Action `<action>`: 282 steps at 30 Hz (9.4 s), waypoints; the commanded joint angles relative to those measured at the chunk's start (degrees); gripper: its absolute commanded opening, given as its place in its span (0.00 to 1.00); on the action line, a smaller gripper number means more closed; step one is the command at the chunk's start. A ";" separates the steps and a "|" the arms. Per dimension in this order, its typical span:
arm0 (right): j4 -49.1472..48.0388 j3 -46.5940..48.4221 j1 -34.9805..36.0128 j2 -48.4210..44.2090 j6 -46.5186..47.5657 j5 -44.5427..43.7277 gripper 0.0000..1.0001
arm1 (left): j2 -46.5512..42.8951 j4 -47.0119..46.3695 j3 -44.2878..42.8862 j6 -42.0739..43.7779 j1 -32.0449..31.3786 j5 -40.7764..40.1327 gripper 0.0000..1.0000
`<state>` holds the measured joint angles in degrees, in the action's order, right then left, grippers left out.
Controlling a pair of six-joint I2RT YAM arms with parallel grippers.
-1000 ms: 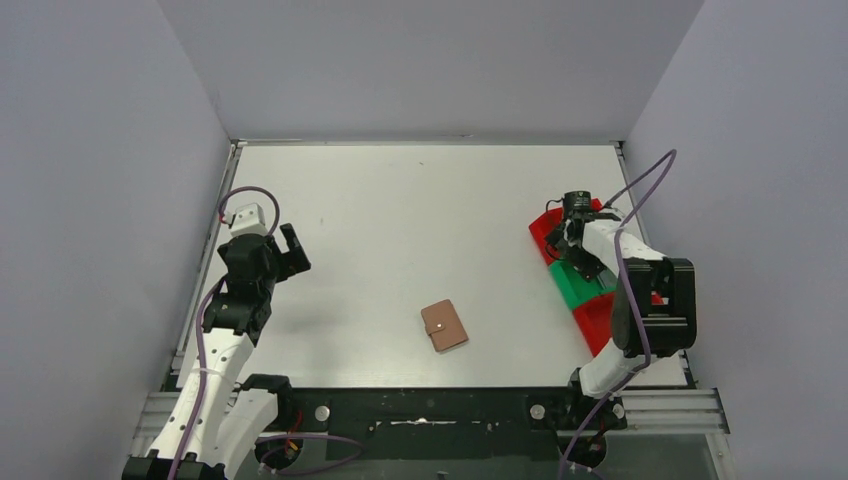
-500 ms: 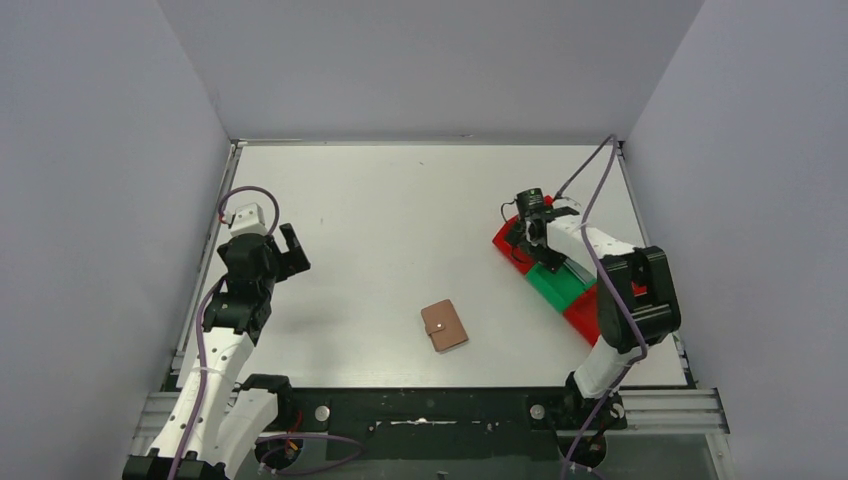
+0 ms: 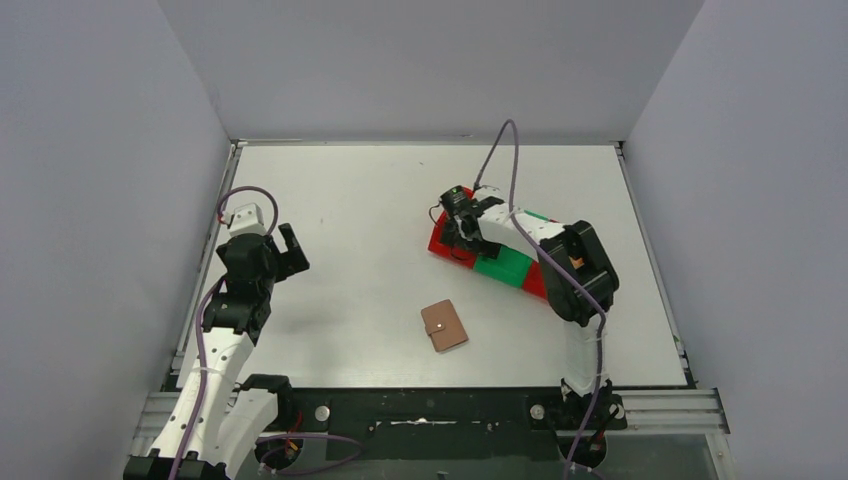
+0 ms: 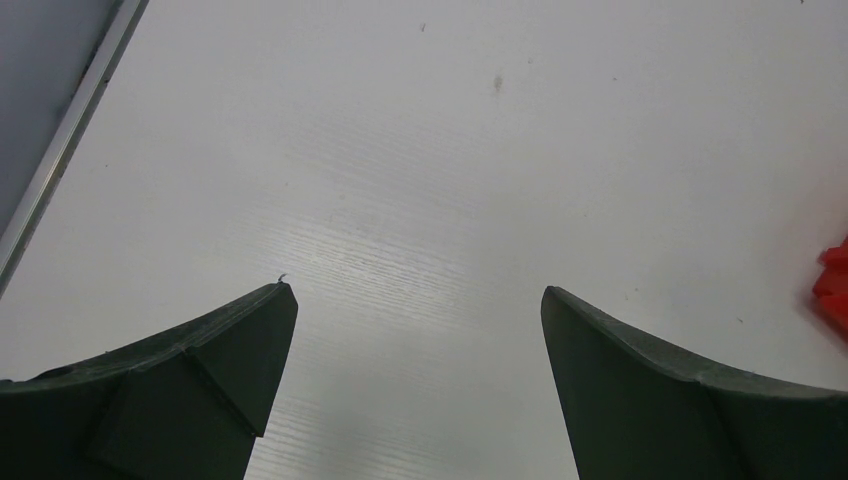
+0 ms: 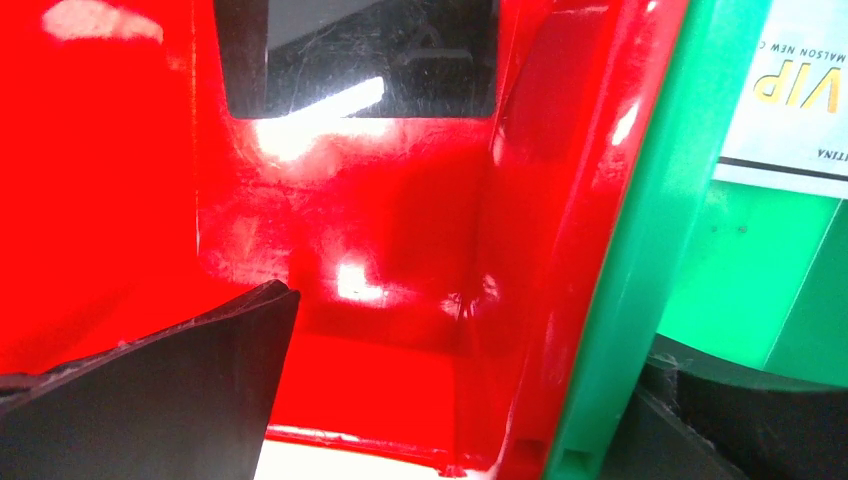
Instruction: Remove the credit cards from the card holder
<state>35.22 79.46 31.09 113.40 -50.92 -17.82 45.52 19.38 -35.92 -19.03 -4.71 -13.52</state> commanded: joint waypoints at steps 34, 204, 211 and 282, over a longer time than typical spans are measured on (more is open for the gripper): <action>-5.64 10.24 20.57 -4.72 19.02 -4.45 0.98 | -0.87 -3.48 -0.53 -1.07 0.58 1.47 0.97; -62.27 -63.37 25.13 -30.76 -17.66 16.15 0.41 | 40.43 5.36 -13.55 -22.84 -61.29 -5.29 0.45; -62.20 -63.51 25.09 -31.12 -17.41 16.11 0.42 | 38.56 8.65 -15.22 -22.63 -61.29 -4.78 0.49; -46.30 -57.74 26.01 -40.10 -13.75 10.87 0.40 | 23.25 -6.06 3.84 -31.51 -56.86 -6.30 0.02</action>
<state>-16.38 19.22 56.73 75.50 -67.66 -4.12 73.01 17.52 -32.32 -52.16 -61.76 -21.69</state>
